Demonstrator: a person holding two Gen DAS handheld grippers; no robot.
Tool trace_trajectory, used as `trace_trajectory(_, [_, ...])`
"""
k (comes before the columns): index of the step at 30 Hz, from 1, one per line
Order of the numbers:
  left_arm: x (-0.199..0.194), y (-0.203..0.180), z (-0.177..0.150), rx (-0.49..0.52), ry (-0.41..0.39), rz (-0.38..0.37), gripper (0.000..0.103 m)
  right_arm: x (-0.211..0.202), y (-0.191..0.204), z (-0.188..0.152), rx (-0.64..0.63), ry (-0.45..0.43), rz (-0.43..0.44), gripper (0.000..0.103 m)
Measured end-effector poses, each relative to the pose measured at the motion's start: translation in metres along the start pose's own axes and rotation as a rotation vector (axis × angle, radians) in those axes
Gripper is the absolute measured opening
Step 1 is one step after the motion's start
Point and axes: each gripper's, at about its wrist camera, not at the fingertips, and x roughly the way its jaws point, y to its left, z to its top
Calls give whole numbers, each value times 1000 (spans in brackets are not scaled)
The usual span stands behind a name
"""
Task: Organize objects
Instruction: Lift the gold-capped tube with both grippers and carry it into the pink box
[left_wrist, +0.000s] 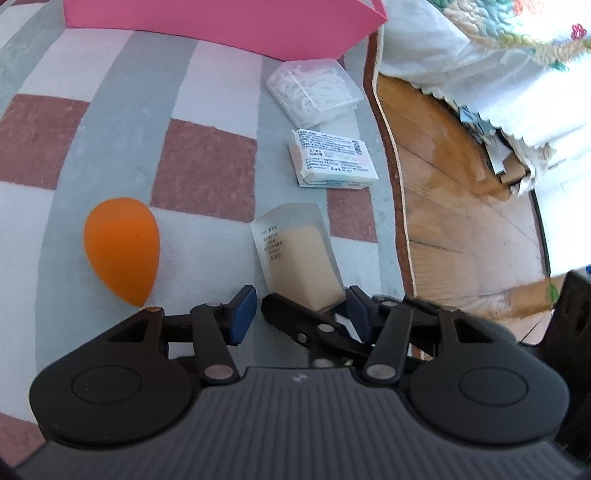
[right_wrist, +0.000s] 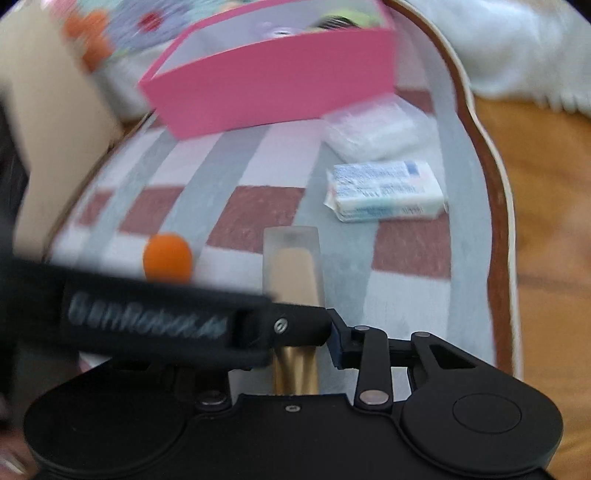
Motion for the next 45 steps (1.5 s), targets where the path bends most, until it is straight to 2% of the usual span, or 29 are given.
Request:
trace_trajectory(3, [0,3,1,-18,-9,-10,51,-2,-7,-5,87,6,56,41])
trace_trajectory(5, [-1,3,1,-19,-10,-19,44,-2,-12,-6,129,13,88,40])
trace_trajectory(13, [-13,-2,-3,-15,0,2,43,-7,-8,-3,92,27,114,41])
trace_trajectory(21, [-51,-12,-1,-22,38,14,43,-36,12,5,-6,59,142,41])
trace_trajectory(27, [-95,-22,2,-41,-12,-16,43,-70,39,23,-115,46,131,41])
trace_trajectory(30, [-118,-31,6,-47,-40,4,43,-84,50,38,-138,58,146,41])
trace_trajectory(33, [-137,-43,13,-7,-54,31,43,-95,62,53,-143,88,143,41])
trace_trajectory(39, [-183,-62,34,26,-107,56,43,-124,84,80,-191,49,162,41])
trace_trajectory(45, [-223,-79,54,75,-164,57,44,-156,108,107,-235,-28,161,41])
